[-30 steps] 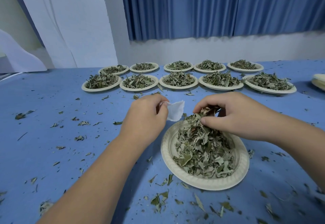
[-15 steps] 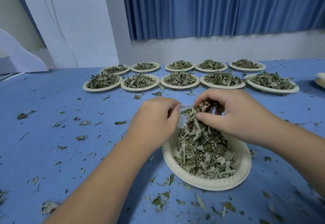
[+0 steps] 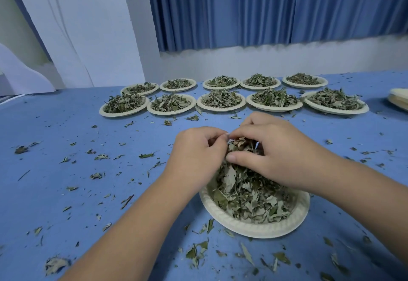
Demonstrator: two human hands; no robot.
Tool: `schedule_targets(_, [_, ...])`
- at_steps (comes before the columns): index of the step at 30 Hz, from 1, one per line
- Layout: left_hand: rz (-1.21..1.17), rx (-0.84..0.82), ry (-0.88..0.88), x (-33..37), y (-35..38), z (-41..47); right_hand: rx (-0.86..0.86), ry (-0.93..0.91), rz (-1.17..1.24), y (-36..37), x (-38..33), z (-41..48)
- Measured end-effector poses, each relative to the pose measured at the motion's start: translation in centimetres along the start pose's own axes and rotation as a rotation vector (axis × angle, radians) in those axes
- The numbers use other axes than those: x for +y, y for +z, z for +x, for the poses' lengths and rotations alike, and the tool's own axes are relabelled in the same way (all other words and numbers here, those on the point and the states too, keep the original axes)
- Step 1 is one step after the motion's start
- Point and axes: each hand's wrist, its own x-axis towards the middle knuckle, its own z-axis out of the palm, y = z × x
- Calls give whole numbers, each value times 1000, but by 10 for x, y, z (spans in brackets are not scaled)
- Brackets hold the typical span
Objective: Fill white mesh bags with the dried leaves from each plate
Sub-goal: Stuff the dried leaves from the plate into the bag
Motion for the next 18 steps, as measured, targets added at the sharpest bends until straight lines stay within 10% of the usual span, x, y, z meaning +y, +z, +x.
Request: schedule_targets(18, [-2,-11,-63,3,1,-3,145,38,32,6,-1,0])
